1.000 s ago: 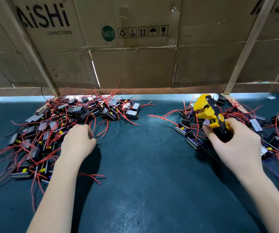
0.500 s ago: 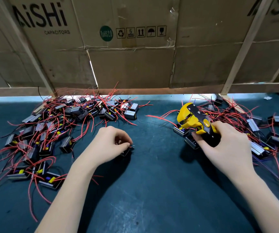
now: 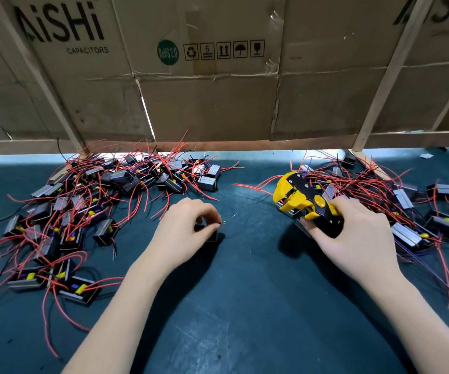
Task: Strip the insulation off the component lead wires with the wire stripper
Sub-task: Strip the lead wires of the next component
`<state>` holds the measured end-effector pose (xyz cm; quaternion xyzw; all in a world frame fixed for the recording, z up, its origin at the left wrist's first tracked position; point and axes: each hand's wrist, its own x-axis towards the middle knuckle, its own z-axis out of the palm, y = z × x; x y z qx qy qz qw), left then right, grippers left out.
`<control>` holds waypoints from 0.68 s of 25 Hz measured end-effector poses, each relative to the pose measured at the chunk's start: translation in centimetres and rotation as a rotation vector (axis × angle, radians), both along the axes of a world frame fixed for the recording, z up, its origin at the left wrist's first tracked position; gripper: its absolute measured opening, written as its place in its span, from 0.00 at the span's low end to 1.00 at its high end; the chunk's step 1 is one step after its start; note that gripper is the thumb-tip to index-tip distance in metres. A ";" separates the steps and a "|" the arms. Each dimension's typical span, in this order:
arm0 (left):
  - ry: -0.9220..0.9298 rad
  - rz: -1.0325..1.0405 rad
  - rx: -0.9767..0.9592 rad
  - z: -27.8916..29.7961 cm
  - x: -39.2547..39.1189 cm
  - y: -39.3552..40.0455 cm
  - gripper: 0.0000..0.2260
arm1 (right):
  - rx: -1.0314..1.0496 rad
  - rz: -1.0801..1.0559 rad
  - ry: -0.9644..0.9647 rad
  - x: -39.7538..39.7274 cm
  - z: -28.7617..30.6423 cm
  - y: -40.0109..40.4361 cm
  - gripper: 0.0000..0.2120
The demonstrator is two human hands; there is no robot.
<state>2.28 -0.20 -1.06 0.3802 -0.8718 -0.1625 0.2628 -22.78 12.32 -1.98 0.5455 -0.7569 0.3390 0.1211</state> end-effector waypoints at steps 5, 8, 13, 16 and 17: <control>0.157 -0.054 0.099 -0.8 -1.8 1.0 0.04 | 0.008 0.005 0.010 0.0 -0.1 0.1 0.18; 0.197 -0.049 0.150 -0.7 -1.3 0.4 0.08 | 0.017 0.004 0.009 -0.1 0.0 0.1 0.18; 0.118 0.025 0.106 -0.9 -1.1 0.2 0.08 | 0.027 0.010 0.006 -0.1 0.0 0.2 0.18; 0.103 0.092 0.171 -1.0 -1.2 0.1 0.06 | 0.045 0.009 -0.001 -0.2 -0.1 0.1 0.17; 0.116 0.104 0.217 -1.0 -1.2 0.1 0.06 | 0.050 0.008 -0.001 -0.2 -0.1 0.1 0.17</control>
